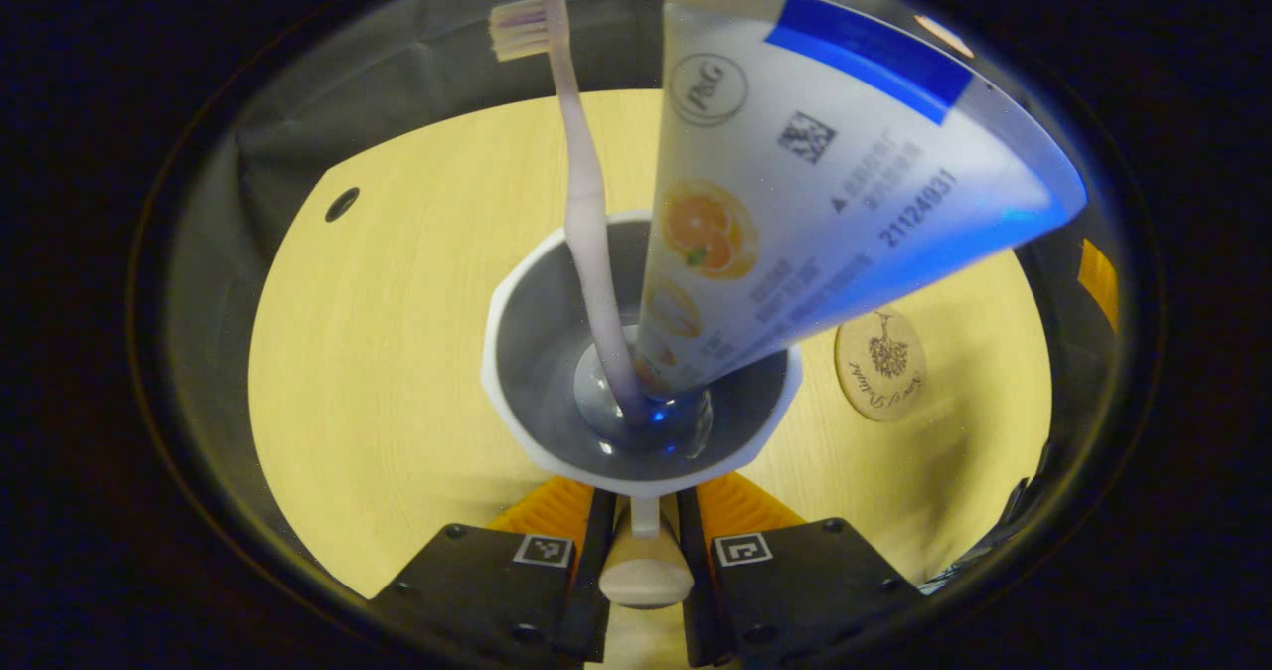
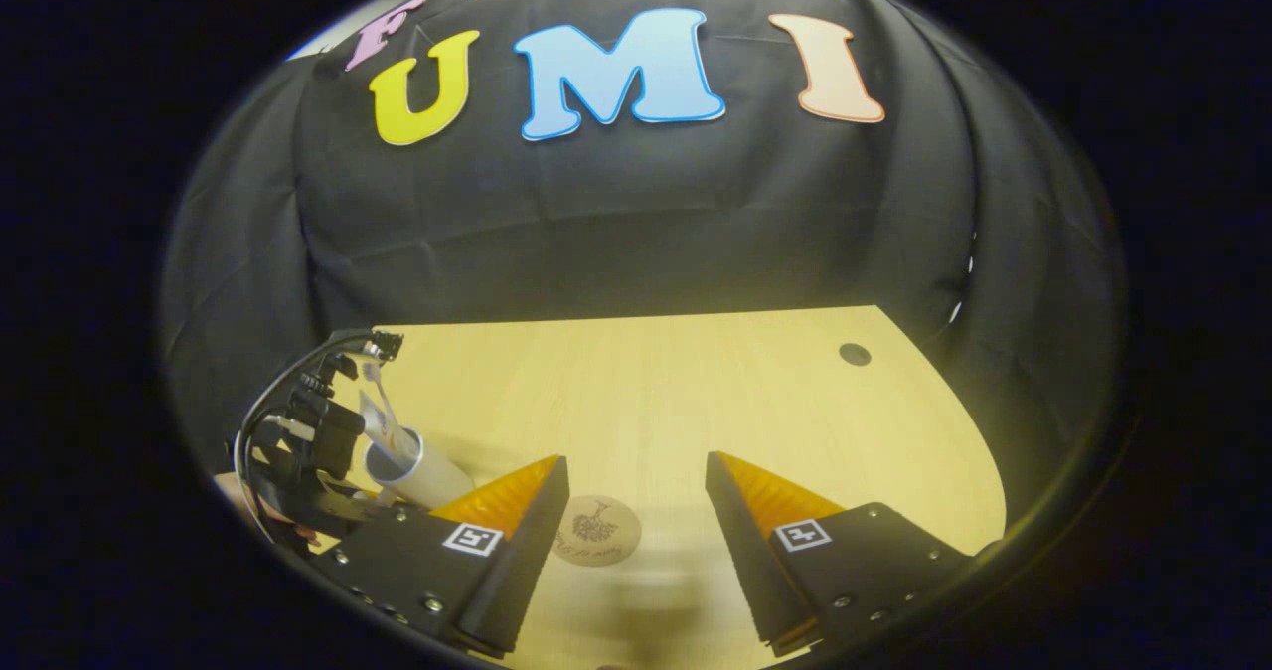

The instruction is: Put the toothbrush and toothpaste on the desktop into the cup, then pick up the cup and place it on the coaster on the desktop.

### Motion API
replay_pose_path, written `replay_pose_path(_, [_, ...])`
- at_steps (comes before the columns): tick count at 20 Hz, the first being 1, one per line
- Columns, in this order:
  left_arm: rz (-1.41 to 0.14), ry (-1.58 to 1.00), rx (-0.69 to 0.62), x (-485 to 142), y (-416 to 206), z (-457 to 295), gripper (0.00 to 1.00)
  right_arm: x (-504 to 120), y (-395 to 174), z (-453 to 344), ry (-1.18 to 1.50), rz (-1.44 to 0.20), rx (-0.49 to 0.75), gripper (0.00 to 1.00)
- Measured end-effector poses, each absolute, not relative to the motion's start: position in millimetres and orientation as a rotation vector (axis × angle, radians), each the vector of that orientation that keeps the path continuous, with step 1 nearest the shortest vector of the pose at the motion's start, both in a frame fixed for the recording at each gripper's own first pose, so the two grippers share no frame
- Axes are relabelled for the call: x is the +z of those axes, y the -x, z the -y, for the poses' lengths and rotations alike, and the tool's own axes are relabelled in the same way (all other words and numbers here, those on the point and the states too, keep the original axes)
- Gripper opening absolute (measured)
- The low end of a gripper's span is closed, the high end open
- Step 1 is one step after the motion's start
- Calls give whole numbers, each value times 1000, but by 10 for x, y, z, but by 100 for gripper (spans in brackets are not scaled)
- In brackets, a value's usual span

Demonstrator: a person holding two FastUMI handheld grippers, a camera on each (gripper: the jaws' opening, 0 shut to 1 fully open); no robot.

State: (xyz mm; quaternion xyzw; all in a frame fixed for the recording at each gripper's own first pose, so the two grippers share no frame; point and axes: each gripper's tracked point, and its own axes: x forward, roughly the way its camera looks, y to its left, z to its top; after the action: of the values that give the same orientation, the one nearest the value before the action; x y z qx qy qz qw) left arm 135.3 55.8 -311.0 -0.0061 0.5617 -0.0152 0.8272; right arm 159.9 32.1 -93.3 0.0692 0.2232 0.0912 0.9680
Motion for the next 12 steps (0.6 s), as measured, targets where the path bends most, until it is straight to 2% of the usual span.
replay_pose_path(5, [-1159, -40, -77, -2973, -1443, -319, 37, -919, -1588, -262, -148, -446, 176, 84])
replay_pose_path(12, [-1144, -70, -193, -2945, -1534, 463, 37, -912, -1558, 39, -157, -438, 134, 83])
